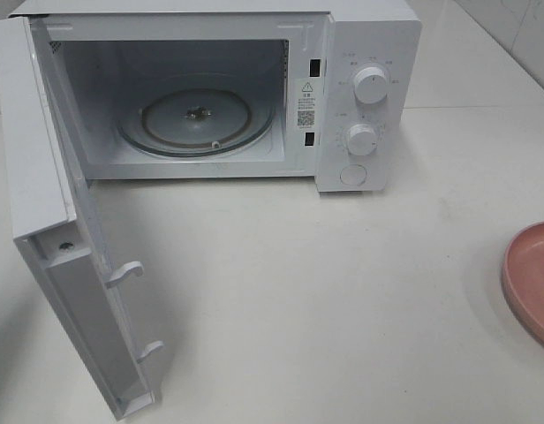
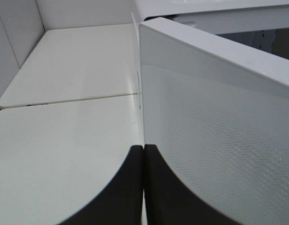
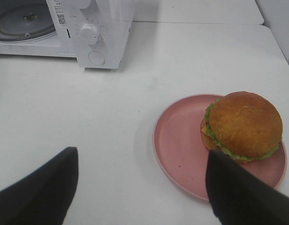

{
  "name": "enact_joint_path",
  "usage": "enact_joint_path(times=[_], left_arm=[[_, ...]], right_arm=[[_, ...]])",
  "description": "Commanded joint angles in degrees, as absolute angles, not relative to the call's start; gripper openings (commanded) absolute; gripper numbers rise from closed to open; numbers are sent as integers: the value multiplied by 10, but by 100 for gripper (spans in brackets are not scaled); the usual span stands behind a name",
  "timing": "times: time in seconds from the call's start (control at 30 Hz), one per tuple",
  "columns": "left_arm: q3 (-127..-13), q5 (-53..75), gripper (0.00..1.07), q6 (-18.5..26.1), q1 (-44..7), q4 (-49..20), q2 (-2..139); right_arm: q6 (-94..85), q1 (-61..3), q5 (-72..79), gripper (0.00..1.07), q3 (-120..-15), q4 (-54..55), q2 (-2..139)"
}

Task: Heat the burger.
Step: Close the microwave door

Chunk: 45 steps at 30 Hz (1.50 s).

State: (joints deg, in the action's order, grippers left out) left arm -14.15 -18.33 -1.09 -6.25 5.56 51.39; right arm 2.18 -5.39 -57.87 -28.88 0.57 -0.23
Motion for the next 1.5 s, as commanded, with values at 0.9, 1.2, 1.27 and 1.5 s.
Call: enact_joint_path(times=[0.9,1.2,1.27,1.5], left_arm=[[-203,-447,0,-38,-284,-6,853],[-265,-447,0,-23,-338,-79,894],[-289,-447,0,-23,-349,-91,907],[-336,-445,0,-25,-357,-101,938]], right_arm=[[18,-50,-570,74,-287,9,-18],[18,-50,-570,74,-287,9,-18],[18,-50,-570,74,-287,9,-18],[18,-50,-570,74,-287,9,-18]])
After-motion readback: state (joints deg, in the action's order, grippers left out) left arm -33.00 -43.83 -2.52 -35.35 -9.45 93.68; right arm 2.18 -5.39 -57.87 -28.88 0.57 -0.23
